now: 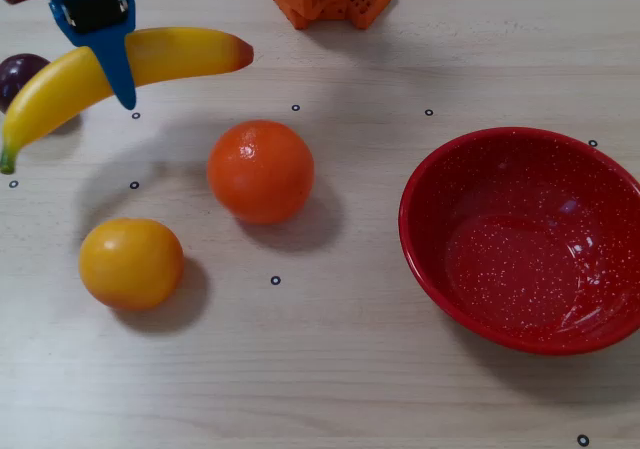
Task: Put banana in the red bowl.
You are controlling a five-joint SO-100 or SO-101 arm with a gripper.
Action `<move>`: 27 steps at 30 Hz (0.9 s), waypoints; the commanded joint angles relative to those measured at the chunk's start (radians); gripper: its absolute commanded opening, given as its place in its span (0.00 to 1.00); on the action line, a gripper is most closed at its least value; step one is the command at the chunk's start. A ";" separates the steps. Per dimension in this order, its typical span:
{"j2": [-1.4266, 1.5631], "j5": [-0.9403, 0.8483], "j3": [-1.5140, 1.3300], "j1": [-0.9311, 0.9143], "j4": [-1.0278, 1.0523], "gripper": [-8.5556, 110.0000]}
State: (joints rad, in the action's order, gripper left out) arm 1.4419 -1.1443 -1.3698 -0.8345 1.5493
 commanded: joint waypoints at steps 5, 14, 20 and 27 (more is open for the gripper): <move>0.212 0.067 0.155 0.080 0.029 0.07; 0.249 0.186 0.270 0.268 0.066 0.07; 0.268 0.270 0.301 0.423 0.117 0.07; 0.310 0.382 0.279 0.624 0.121 0.07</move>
State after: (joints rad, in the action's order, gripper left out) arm 1.6168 -0.8007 -1.1750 -0.2439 1.6613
